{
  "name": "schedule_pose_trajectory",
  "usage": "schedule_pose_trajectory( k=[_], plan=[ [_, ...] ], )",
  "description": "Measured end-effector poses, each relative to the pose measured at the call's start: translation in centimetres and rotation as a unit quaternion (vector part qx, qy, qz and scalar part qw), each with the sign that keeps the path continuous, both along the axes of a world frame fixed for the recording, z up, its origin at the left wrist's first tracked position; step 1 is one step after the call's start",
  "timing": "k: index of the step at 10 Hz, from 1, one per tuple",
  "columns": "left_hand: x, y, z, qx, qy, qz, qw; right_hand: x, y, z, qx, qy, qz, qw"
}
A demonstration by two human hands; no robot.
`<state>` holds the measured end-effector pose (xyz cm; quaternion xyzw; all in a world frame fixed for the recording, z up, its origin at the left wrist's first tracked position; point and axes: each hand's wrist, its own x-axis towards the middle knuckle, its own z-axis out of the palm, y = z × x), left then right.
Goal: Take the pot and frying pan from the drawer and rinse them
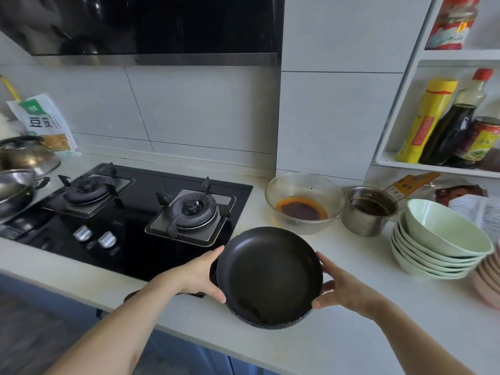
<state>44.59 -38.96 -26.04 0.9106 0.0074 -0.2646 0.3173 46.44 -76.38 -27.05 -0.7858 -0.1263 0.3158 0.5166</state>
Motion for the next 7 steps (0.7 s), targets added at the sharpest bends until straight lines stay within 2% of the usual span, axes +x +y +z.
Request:
schedule_pose_trajectory(
  k=[2, 5, 6, 7],
  plan=[
    [0.1, -0.1, -0.6, 0.005, -0.003, 0.004, 1.000, 0.4, 0.2, -0.7, 0.009, 0.027, 0.003, 1.000],
    [0.3, 0.0, -1.5, 0.004, -0.023, -0.005, 1.000, 0.7, 0.1, -1.7, -0.018, 0.020, -0.020, 0.999],
    [-0.3, 0.1, -0.9, 0.037, -0.034, -0.003, 0.999, 0.2, 0.3, -1.3, -0.051, -0.006, -0.037, 0.998],
    [-1.5, 0.2, -0.1, 0.063, -0.091, 0.026, 0.993, -0.8, 0.8, -0.3, -0.135, -0.056, -0.093, 0.985]
  ],
)
